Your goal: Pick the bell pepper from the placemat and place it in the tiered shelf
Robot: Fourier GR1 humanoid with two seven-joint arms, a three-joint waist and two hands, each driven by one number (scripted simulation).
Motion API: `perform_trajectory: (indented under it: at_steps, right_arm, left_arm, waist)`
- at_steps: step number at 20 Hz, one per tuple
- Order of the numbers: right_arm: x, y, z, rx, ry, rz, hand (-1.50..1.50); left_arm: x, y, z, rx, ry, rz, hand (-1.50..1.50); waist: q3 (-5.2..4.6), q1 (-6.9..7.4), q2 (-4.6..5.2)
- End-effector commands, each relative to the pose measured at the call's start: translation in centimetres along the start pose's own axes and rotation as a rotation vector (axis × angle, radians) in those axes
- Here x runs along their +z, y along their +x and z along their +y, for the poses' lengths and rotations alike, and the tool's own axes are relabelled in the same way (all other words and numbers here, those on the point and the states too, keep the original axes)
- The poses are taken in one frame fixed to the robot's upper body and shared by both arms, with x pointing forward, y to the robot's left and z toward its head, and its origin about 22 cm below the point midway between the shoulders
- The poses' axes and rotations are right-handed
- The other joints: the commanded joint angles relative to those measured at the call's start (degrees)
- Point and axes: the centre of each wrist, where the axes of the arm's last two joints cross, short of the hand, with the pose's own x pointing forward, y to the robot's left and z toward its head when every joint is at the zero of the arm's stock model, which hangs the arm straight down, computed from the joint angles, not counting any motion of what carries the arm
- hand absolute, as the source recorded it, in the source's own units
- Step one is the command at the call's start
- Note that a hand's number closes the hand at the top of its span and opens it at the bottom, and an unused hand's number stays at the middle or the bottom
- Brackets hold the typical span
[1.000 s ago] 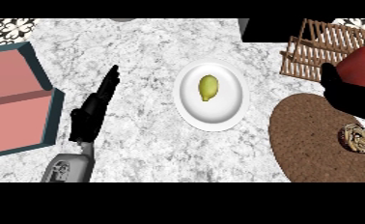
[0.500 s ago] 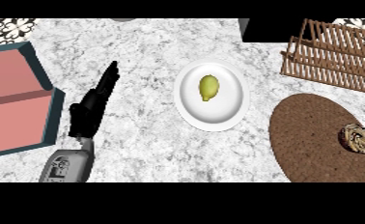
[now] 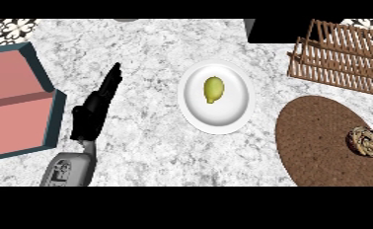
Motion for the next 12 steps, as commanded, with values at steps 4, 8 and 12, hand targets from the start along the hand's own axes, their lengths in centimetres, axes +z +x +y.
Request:
perform_trajectory:
  at_steps: [4,8,12]
  right_arm:
    - [-3.6,-0.6,1.9,0.094,-0.074,-0.055,1.50]
    - [-3.3,-2.1,3.7,0.121,-0.066,-0.065,1.50]
    - [-4.8,-3.7,5.6,0.200,-0.094,-0.157,1.50]
  left_arm:
    - [-0.2,-0.3,-0.1,-0.002,-0.003,0.001,0.00]
    - [0.1,1.1,0.6,-0.021,0.000,-0.009,0.00]
    - [-0.7,1.1,0.2,-0.003,0.003,-0.006,0.00]
  waist:
    - [0.00,0.28,0.12]
    - [0.02,0.18,-0.01]
    - [0.03,0.31,0.11]
